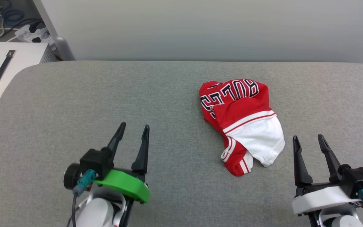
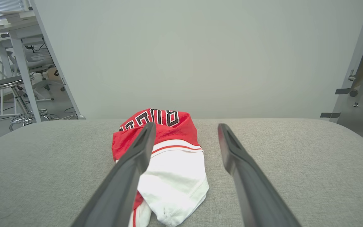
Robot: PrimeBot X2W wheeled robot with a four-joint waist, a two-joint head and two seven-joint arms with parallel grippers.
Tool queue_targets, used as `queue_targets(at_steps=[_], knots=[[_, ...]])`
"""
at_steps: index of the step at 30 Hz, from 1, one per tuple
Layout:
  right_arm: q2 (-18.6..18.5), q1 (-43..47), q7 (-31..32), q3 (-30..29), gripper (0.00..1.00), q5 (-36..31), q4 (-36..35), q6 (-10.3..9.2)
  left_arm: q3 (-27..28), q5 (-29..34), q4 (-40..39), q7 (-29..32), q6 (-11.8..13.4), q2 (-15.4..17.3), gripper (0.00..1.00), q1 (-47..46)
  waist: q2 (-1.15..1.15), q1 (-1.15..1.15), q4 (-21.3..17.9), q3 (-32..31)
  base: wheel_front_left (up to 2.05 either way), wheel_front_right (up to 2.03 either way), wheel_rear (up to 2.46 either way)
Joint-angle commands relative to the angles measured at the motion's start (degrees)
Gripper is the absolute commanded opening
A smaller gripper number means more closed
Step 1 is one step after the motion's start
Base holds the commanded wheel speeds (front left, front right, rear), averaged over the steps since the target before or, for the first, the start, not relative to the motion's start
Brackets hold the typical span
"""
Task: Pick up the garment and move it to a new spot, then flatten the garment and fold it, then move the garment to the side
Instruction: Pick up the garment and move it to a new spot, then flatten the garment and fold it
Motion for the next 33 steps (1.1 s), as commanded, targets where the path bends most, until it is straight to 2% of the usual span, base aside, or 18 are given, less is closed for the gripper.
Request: queue_targets(at_steps=[1, 8, 17, 19, 25, 33], knots=[[-0.05, 0.89, -0.27, 0.18, 1.0, -0.21, 0.35, -0.06, 0.86, 0.86, -0.87, -0.32, -0.53, -1.4, 1.0, 1.76, 0.0, 0.0, 0.52, -0.21, 0.0, 0.0, 0.0], [-0.05, 0.77, -0.27, 0.64, 1.0, -0.43, 0.75, -0.06, 4.24, 4.36, -2.88, -0.32, -2.4, -4.34, 1.0, 4.27, 0.0, 0.0, 0.6, 0.33, 0.0, 0.0, 0.0], [-0.64, 0.33, 0.29, 1.38, 1.0, -3.11, 3.51, -0.06, 6.35, 6.76, -2.67, -0.32, -4.27, -5.64, 1.0, 3.45, 0.0, 0.0, 0.86, 1.29, 0.0, 0.0, 0.0], [-1.33, -0.4, 3.83, 1.36, 1.0, -3.03, 5.9, -0.06, 6.7, 6.92, -2.51, -0.32, -4.51, -5.86, 1.0, 3.48, 0.0, 0.0, 1.02, 1.75, 0.0, 0.0, 0.0], [-5.0, -4.86, 19.56, 3.44, 1.0, -1.25, 9.68, -0.06, 6.91, 7.65, -2.08, -0.32, -5.01, -6.35, 1.0, 2.92, 0.0, 0.0, 2.13, 4.15, 0.0, 0.0, 0.0], [-12.22, -10.86, 41.75, 9.81, 1.0, 4.03, 6.25, -0.06, 7.25, 7.28, -1.09, -0.32, -5.37, -6.66, 1.0, 1.6, 0.0, 0.0, 3.93, 7.53, 0.0, 0.0, 0.0]])
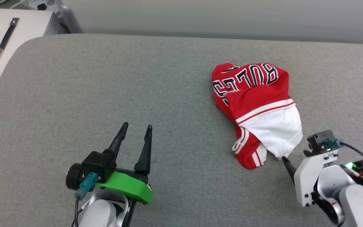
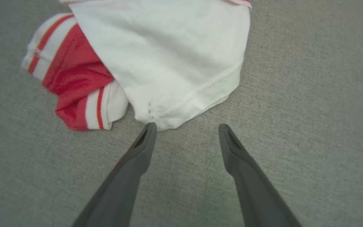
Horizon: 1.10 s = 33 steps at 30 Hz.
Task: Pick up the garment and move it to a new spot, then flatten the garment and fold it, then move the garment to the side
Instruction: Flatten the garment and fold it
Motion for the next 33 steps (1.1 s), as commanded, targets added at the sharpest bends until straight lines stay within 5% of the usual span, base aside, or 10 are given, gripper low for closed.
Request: queue_targets(at_steps=[1, 7, 14, 15, 17, 18, 33], knots=[[-0.91, -1.34, 2.5, 0.72, 1.0, 1.18, -1.12, -0.06, 0.31, -0.03, 0.16, -0.32, -0.3, -0.36, 1.0, -1.25, 0.0, 0.0, 1.12, 1.43, 0.0, 0.0, 0.0], [-4.54, -3.5, 11.45, 3.44, 1.0, 3.51, -4.24, -0.06, 0.11, 0.36, 0.22, -0.32, -0.41, -0.43, 1.0, -2.67, 0.0, 0.0, 2.76, 3.51, 0.0, 0.0, 0.0], [-5.95, -4.86, 13.74, 4.93, 1.0, 4.02, -3.54, -0.06, -0.59, -0.35, -0.03, -0.33, -0.39, -0.46, 1.0, -4.41, 0.0, 0.0, 4.39, 5.81, 0.0, 0.0, 0.0], [-6.07, -4.79, 14.05, 5.23, 0.86, 4.05, -3.09, -0.06, -0.55, -0.32, -0.03, -0.33, -0.35, -0.46, 1.0, -4.51, 0.0, 0.0, 4.49, 5.99, 0.0, 0.0, 0.0], [-6.17, -4.61, 14.28, 5.57, 0.05, 4.22, -2.36, -0.06, -0.5, -0.29, 0.06, -0.33, -0.33, -0.46, 1.0, -4.66, 0.0, 0.0, 4.63, 6.13, 0.0, 0.0, 0.0], [-6.14, -4.5, 14.29, 5.64, 0.0, 4.37, -2.08, -0.06, -0.46, -0.28, 0.11, -0.33, -0.32, -0.46, 1.0, -4.69, 0.0, 0.0, 4.65, 6.1, 0.0, 0.0, 0.0], [-8.91, 0.99, 12.77, -3.02, 0.0, 5.9, -5.19, -0.06, -0.08, 0.15, 1.79, -0.33, -0.16, -0.46, 1.0, -2.6, 0.0, 0.0, -0.18, 0.63, 0.0, 0.0, 0.0]])
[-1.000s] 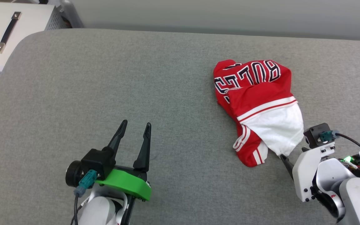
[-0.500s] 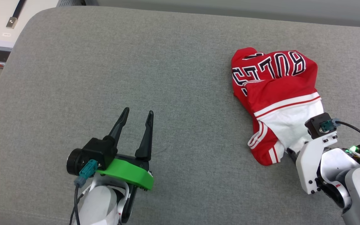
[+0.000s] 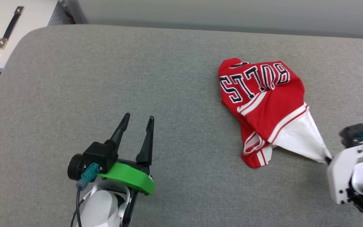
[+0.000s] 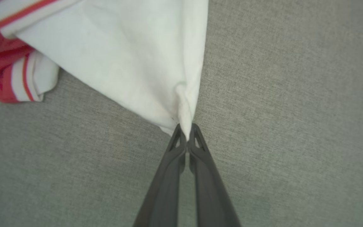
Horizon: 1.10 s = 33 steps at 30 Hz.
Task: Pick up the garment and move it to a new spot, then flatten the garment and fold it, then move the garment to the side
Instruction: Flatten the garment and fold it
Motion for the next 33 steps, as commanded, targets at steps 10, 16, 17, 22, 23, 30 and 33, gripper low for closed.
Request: queue_targets(at_steps=[10, 16, 17, 22, 23, 30, 33], knots=[[-4.71, 7.0, -1.36, -12.92, 0.0, -1.61, 0.77, -0.06, -0.61, 0.47, 0.48, -0.33, -0.12, -0.29, 1.0, 0.69, 0.0, 0.0, -3.17, -1.01, 0.0, 0.0, 0.0], [-4.08, 6.29, -8.48, -16.09, 0.4, -6.06, 6.82, -0.06, -1.24, 0.51, 0.83, -0.33, -0.2, -0.29, 1.0, 0.18, 0.0, 0.0, -3.25, -0.29, 0.0, 0.0, 0.0], [-3.41, 5.68, -9.99, -16.28, 0.59, -6.63, 7.63, -0.06, -1.33, 0.51, 0.93, -0.33, -0.21, -0.29, 1.0, 0.15, 0.0, 0.0, -3.34, -0.32, 0.0, 0.0, 0.0], [-0.86, 2.75, -16.99, -15.32, 1.0, -7.57, 8.8, -0.06, -1.62, 0.6, 1.5, -0.33, -0.26, -0.29, 1.0, 0.2, 0.0, 0.0, -3.96, -1.37, 0.0, 0.0, 0.0], [-0.38, 2.16, -18.88, -15.13, 1.0, -7.61, 8.54, -0.06, -1.66, 0.58, 1.57, -0.33, -0.27, -0.29, 1.0, 0.22, 0.0, 0.0, -4.12, -1.75, 0.0, 0.0, 0.0], [3.18, 0.94, -29.81, -12.53, 1.0, -4.82, 3.28, -0.06, -2.14, -0.34, 0.82, -0.33, -0.31, -0.29, 1.0, 0.84, 0.0, 0.0, -5.38, -4.19, 0.0, 0.0, 0.0], [5.27, 1.96, -34.13, -11.89, 1.0, -3.41, 0.41, -0.06, -2.47, -0.77, 0.55, -0.33, -0.31, -0.29, 1.0, 1.3, 0.0, 0.0, -5.84, -4.96, 0.0, 0.0, 0.0]])
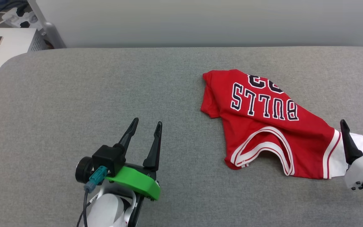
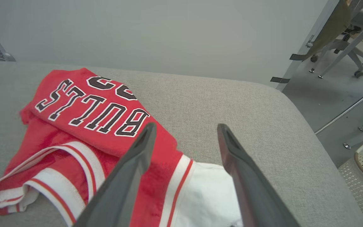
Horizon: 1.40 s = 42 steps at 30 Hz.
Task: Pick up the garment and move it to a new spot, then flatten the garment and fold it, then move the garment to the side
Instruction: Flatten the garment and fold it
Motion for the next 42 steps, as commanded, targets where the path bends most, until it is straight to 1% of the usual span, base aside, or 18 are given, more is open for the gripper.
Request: queue_targets(at_steps=[1, 6, 12, 16, 18, 20, 22, 24, 26, 27, 29, 31, 34, 37, 39, 42], knots=[[0.89, 0.58, -1.72, 0.21, 1.0, 0.32, -1.13, -0.06, -0.21, -0.17, -0.31, -0.33, -0.3, -0.18, 1.0, 1.08, 0.0, 0.0, -0.65, -0.83, 0.0, 0.0, 0.0], [4.91, 3.61, -8.37, 0.84, 1.0, 1.11, -5.38, -0.06, -0.53, -0.51, -1.03, -0.33, -0.2, -0.18, 1.0, 1.85, 0.0, 0.0, -1.06, -1.35, 0.0, 0.0, 0.0], [8.88, 6.4, -13.98, 0.08, 1.0, 1.45, -6.64, -0.06, -2.07, -0.64, -1.53, -0.33, -0.13, -0.18, 1.0, 3.27, 0.0, 0.0, -1.22, -1.33, 0.0, 0.0, 0.0], [9.7, 6.59, -15.04, -0.21, 1.0, 1.22, -6.32, -0.06, -3.32, 0.37, -1.29, -0.33, -0.13, -0.17, 1.0, 3.39, 0.0, 0.0, -1.41, -1.05, 0.0, 0.0, 0.0], [9.75, 6.43, -15.17, -0.56, 1.0, 0.99, -6.46, -0.06, -6.07, 1.75, -0.33, -0.33, -0.23, -0.03, 1.0, 2.94, 0.0, 0.0, -1.61, -0.72, 0.0, 0.0, 0.0], [9.6, 6.27, -14.97, -0.78, 1.0, 0.76, -6.69, -0.06, -9.05, 0.52, 0.61, 0.05, -0.33, -0.06, 1.0, 2.11, 0.0, 0.0, -1.88, -0.29, 0.0, 0.0, 0.0], [9.44, 6.03, -14.79, -0.84, 1.0, 0.55, -7.08, -0.06, -12.43, -0.65, 0.95, 2.44, -0.37, -0.08, 1.0, 0.4, 0.0, 0.0, -2.25, 0.2, 0.0, 0.0, 0.0], [9.29, 6.0, -14.51, -0.98, 1.0, -0.11, -7.51, -0.06, -16.09, -2.03, 1.29, 7.0, -0.39, 0.03, 1.0, -1.71, 0.0, 0.0, -2.63, 0.78, 0.0, 0.0, 0.0], [9.47, 5.88, -14.34, -1.34, 1.0, -0.72, -8.01, -0.06, -18.43, -6.0, 2.77, 15.94, -0.4, -0.01, 1.0, -2.73, 0.0, 0.0, -3.1, 1.38, 0.0, 0.0, 0.0], [9.55, 5.81, -14.21, -1.33, 1.0, -0.98, -8.23, -0.06, -20.53, -7.06, 3.26, 21.76, -0.4, 0.01, 1.0, -3.68, 0.0, 0.0, -3.45, 1.66, 0.0, 0.0, 0.0], [9.66, 5.64, -13.9, -1.05, 1.0, -1.29, -8.4, -0.06, -22.96, -7.81, 3.35, 30.28, -0.4, 0.23, 1.0, -5.33, 0.0, 0.0, -4.29, 2.2, 0.0, 0.0, 0.0], [9.75, 5.44, -13.81, -0.6, 1.0, -1.42, -8.45, -0.06, -23.61, -8.73, 2.64, 35.08, -0.15, 0.18, 1.0, -6.67, 0.0, 0.0, -5.2, 2.82, 0.0, 0.0, 0.0], [9.94, 5.12, -13.92, 0.06, 1.0, -1.45, -8.4, -0.06, -23.92, -7.03, 2.82, 37.89, 1.61, 0.52, 1.0, -8.87, 0.0, 0.0, -6.59, 3.79, 0.0, 0.0, 0.0], [10.0, 4.84, -14.21, 0.49, 1.0, -1.51, -8.12, -0.06, -23.7, -5.4, 4.06, 37.97, 3.41, 0.64, 1.0, -10.65, 0.0, 0.0, -7.76, 4.74, 0.0, 0.0, 0.0], [9.97, 4.58, -14.42, 0.41, 1.0, -1.47, -7.91, -0.06, -23.55, -5.18, 5.13, 37.68, 3.9, 0.59, 1.0, -11.53, 0.0, 0.0, -8.37, 5.49, 0.0, 0.0, 0.0], [9.9, 4.13, -14.8, 0.38, 1.0, -1.43, -7.62, -0.06, -23.7, -4.85, 7.21, 37.57, 3.93, 0.57, 1.0, -12.98, 0.0, 0.0, -9.0, 6.5, 0.0, 0.0, 0.0]])
